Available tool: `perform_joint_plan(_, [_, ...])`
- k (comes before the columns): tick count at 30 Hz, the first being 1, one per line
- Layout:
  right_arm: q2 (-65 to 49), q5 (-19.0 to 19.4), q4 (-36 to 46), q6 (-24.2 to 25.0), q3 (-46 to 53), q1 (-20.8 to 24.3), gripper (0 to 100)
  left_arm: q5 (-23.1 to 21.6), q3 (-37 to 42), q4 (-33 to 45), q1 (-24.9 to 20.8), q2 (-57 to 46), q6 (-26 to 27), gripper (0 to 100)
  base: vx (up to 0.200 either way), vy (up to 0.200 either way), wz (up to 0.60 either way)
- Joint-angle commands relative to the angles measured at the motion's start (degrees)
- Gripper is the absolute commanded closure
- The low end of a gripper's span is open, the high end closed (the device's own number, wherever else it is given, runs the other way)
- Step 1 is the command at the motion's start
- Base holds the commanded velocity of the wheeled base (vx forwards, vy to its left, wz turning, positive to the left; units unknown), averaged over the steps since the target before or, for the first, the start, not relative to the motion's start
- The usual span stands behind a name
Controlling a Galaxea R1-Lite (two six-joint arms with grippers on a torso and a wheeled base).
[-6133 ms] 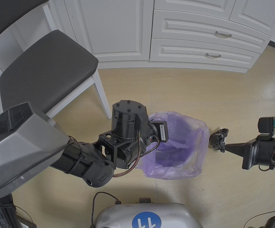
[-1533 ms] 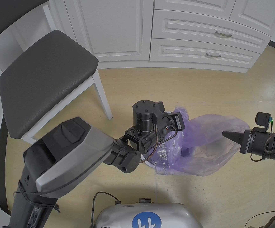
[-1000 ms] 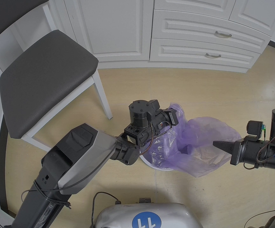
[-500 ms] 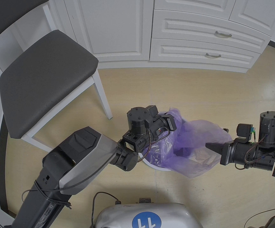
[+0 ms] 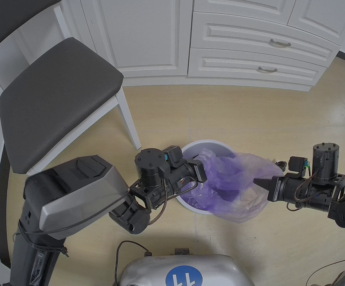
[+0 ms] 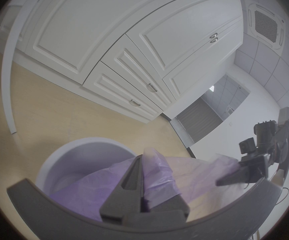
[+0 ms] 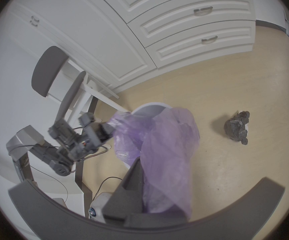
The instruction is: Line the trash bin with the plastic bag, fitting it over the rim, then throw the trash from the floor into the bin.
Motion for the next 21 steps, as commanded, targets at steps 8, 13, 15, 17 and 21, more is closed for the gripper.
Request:
perform_joint_plan(8, [3.4,-0.1,-0.1,0.7,-1.4,-1.9,100,4.7,11.8,-0.5,0.6,-9.9,4.6,100,0.000,0.000,0.00])
perform_joint_plan(13, [3.6,-0.2,0.0,0.6,-1.2,-1.8,100,6.9,11.7,2.0,0.6,-10.9,6.3,100,0.000,0.000,0.00])
perform_joint_plan(15, [3.4,-0.3,0.0,0.6,-1.2,-1.4,100,10.2,11.7,3.8,0.7,-11.5,7.8,100,0.000,0.000,0.00])
perform_joint_plan(17, [2.8,-0.3,0.0,0.6,-1.1,-1.2,100,11.6,11.7,4.5,0.7,-12.0,8.2,100,0.000,0.000,0.00])
perform_joint_plan(21, [2.2,-0.5,0.1,0.4,-1.0,-1.1,100,13.4,11.9,5.8,0.7,-13.4,8.5,100,0.000,0.000,0.00])
